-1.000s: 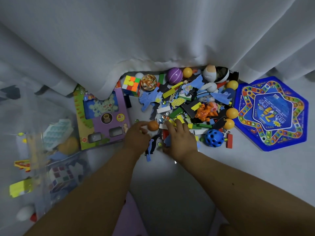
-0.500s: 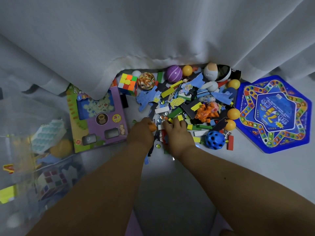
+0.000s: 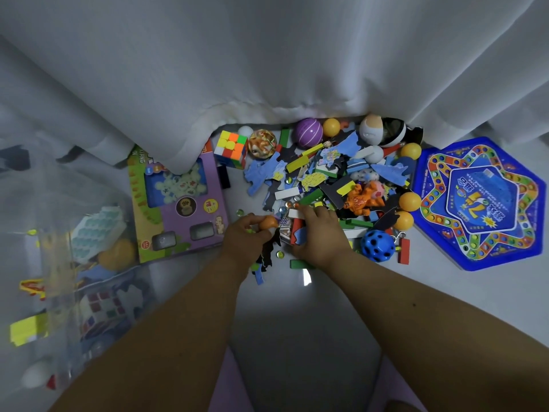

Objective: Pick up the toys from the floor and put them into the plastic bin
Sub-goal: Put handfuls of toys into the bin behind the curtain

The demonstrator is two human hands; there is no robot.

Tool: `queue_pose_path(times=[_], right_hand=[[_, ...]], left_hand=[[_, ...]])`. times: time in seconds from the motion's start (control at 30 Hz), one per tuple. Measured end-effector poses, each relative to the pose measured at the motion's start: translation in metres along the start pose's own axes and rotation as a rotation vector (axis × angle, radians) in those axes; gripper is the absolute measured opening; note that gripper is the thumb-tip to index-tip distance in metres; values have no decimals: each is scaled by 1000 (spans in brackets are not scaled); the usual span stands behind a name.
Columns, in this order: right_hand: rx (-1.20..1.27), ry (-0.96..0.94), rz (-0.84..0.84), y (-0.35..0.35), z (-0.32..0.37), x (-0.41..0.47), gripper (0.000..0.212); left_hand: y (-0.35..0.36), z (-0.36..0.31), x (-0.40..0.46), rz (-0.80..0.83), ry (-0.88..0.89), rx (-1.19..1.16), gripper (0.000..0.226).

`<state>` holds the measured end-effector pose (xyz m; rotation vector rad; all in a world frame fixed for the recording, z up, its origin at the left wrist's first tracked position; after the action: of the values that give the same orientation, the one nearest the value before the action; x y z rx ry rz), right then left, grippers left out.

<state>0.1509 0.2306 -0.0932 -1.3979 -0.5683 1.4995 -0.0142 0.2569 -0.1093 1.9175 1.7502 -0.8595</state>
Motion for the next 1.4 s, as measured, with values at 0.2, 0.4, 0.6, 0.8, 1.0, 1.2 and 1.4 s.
queue_pose_path(times=[0.2, 0.4, 0.6, 0.8, 1.0, 1.2, 1.4], right_hand=[[-168, -36, 36, 13, 13, 2, 71], [-226, 21, 65, 22, 15, 6, 66], [-129, -31, 119, 22, 23, 7, 74], [36, -15, 227, 15, 20, 10, 87], [380, 62, 363, 3, 5, 8, 77], [782, 98, 343, -19, 13, -3, 52], [883, 42, 319, -61, 31, -21, 38]], left_hand=[[-2, 28, 0, -14, -139, -22, 24], [7, 39, 5, -2, -181, 85, 24], [11, 44, 10, -8, -258, -54, 28], [19, 31, 6, 127, -348, -328, 18], [31, 0, -4, 266, -325, -423, 12], [44, -32, -22, 332, -270, -527, 12], [43, -65, -44, 362, -250, -596, 14]])
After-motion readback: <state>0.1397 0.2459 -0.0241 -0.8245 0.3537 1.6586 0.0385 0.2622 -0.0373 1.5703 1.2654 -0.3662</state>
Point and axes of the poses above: each hand's wrist, its own x-axis towards the middle knuckle, its own y-axis out of the palm, z = x × y, the point moved 10 cm from there along x, towards the middle knuckle, and after that the axes turned 10 degrees about -x, right-handed, at the moved point
